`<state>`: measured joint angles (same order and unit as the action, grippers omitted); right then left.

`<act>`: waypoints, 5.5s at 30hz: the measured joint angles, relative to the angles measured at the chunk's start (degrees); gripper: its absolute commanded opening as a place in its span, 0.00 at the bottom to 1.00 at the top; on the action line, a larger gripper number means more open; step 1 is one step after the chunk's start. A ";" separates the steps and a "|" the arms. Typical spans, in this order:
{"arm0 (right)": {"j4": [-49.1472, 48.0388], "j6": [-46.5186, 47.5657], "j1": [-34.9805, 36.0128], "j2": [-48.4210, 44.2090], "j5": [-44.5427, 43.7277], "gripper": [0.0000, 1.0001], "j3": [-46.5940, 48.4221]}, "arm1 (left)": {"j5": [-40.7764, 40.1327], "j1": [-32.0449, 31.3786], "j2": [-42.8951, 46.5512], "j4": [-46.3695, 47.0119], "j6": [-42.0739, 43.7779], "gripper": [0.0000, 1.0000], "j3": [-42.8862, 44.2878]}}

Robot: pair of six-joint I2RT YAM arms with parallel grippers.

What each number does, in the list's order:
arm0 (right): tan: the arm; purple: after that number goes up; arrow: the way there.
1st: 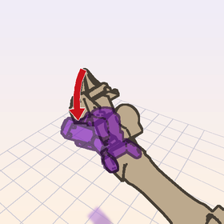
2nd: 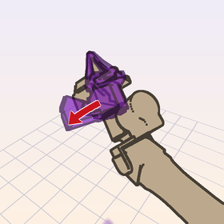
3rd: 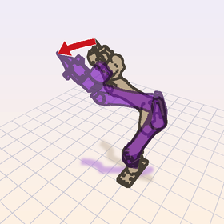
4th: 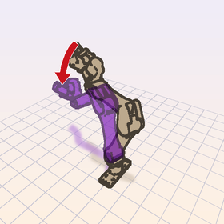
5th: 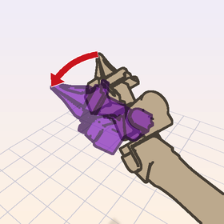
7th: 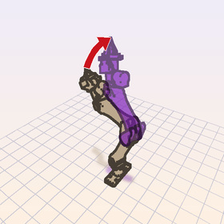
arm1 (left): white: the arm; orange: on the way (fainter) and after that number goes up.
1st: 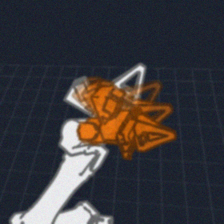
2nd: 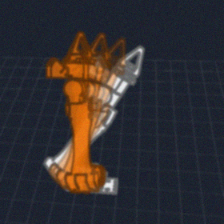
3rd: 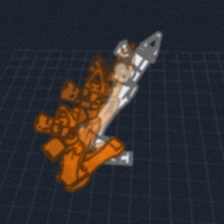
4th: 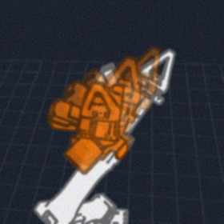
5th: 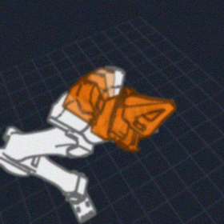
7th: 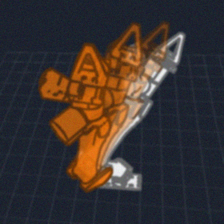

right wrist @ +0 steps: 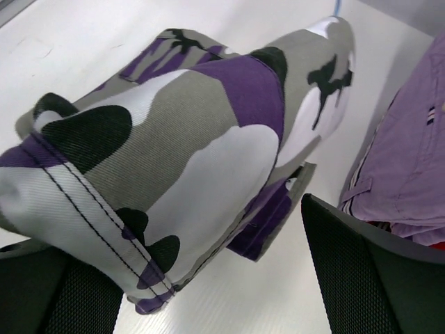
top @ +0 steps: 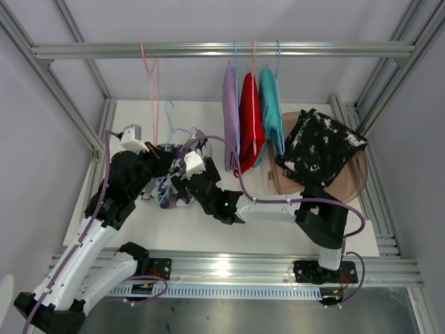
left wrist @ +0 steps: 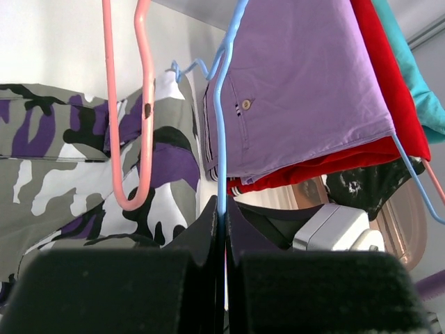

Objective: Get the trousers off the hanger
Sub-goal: Remove the trousers from the hanger, then place the trousers in the bin.

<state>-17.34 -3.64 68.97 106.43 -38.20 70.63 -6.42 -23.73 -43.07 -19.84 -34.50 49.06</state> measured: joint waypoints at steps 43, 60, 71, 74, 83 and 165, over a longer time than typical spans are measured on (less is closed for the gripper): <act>7.52 0.81 -5.64 -3.10 9.60 0.00 4.11 | 2.80 3.08 -1.79 1.29 -0.07 0.01 0.02; 26.93 4.63 -5.88 -6.56 9.33 0.00 20.94 | 3.67 3.13 -2.58 1.99 -0.02 0.00 1.07; 36.76 8.70 -5.64 -7.48 7.54 0.00 34.18 | 4.28 3.15 -5.33 2.64 -0.02 0.00 1.09; 38.58 10.25 -4.83 -7.78 6.16 0.00 37.00 | 5.18 3.19 -6.01 2.67 -0.02 0.00 1.09; 43.76 17.00 1.81 -11.50 -0.72 0.00 42.40 | 5.77 3.23 -6.80 2.97 -0.02 0.01 1.31; 64.41 -5.95 5.31 -73.09 -43.82 0.00 -3.34 | 4.00 -2.10 -10.64 2.34 2.03 0.00 2.08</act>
<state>47.07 -9.58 74.28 33.34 -82.02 67.29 -2.42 -25.82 -53.71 -17.50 -32.47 51.13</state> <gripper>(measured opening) 0.130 0.007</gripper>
